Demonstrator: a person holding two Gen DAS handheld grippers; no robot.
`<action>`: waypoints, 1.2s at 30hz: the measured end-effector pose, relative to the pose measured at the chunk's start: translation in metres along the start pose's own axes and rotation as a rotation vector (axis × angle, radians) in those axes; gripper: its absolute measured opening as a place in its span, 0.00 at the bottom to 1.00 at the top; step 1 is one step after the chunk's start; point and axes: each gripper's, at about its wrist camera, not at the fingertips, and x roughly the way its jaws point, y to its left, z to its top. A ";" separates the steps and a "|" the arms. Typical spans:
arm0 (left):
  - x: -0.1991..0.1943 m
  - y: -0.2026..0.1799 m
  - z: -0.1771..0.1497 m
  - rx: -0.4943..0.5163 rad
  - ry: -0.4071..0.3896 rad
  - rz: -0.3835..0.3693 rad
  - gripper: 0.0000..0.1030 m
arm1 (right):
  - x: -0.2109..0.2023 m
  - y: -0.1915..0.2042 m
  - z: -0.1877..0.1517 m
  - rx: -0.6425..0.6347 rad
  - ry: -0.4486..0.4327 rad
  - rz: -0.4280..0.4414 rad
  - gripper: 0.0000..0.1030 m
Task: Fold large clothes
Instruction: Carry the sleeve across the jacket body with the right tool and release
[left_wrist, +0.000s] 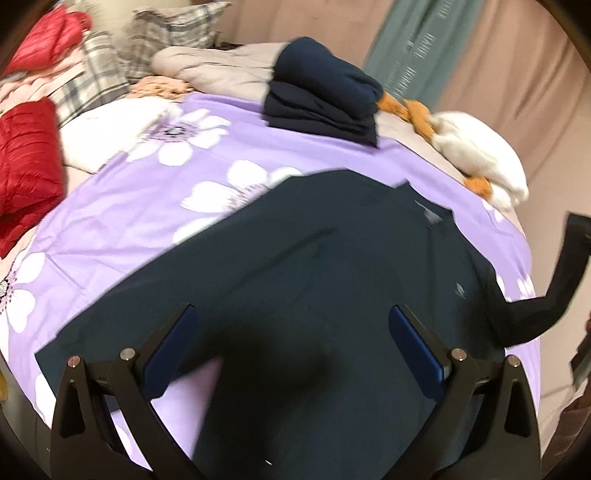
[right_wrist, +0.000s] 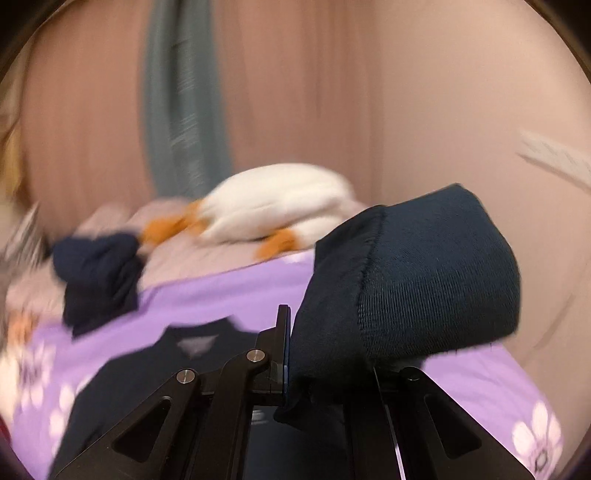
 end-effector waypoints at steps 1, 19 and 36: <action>0.001 0.005 0.003 -0.005 -0.002 0.011 1.00 | 0.005 0.034 -0.005 -0.076 0.000 0.021 0.09; 0.047 0.057 0.019 -0.042 0.071 0.024 1.00 | 0.087 0.217 -0.204 -1.037 0.313 0.095 0.50; 0.109 -0.051 0.021 0.054 0.189 -0.401 1.00 | 0.114 -0.153 -0.159 0.623 0.508 0.475 0.74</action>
